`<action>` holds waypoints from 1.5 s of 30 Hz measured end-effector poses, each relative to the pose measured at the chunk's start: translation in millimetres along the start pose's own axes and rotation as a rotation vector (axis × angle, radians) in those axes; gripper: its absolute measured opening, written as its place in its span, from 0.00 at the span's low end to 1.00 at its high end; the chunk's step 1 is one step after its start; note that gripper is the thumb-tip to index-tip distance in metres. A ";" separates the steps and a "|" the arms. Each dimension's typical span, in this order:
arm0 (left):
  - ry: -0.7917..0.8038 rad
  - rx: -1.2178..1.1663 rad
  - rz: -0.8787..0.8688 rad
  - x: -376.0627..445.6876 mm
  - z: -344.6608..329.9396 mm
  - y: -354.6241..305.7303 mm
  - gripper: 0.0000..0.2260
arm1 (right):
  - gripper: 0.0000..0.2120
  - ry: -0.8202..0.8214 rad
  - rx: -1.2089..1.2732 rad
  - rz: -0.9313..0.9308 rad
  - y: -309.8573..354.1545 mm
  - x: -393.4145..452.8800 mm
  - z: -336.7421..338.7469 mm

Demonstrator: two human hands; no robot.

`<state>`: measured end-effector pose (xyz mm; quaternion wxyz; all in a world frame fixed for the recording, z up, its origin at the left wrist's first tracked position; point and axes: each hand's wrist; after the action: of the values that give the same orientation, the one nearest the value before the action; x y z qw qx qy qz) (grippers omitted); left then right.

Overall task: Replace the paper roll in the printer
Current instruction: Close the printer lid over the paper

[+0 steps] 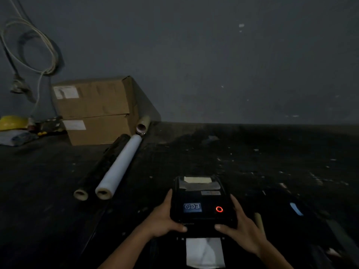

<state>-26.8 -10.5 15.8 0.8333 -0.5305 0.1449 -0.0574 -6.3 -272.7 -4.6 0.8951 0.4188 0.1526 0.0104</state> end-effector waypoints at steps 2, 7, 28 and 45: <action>-0.011 0.008 -0.031 -3.7 -11.4 8.0 0.54 | 0.57 0.021 -0.073 -0.005 -3.9 -5.3 -5.0; -0.170 -0.040 -0.037 0.3 -22.7 4.3 0.53 | 0.54 -0.018 -0.149 -0.028 4.9 -5.6 -6.1; -0.300 -0.095 -0.060 -7.5 -54.7 39.2 0.50 | 0.53 -0.095 0.147 -0.024 -10.5 -15.4 -36.4; -0.288 -0.058 -0.088 -7.2 -52.6 39.0 0.41 | 0.52 -0.080 0.151 -0.051 -9.0 -17.0 -35.6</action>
<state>-51.9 -37.6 -38.8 0.8266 -0.5627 0.0020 -0.0130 -33.5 -254.5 -28.3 0.8665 0.4810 0.1275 -0.0405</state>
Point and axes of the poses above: each hand's wrist, its own x-axis towards the middle knuckle, its own z-axis out of the back of the hand, y = z × x, and after that the axes turned 5 degrees about -z, right-handed
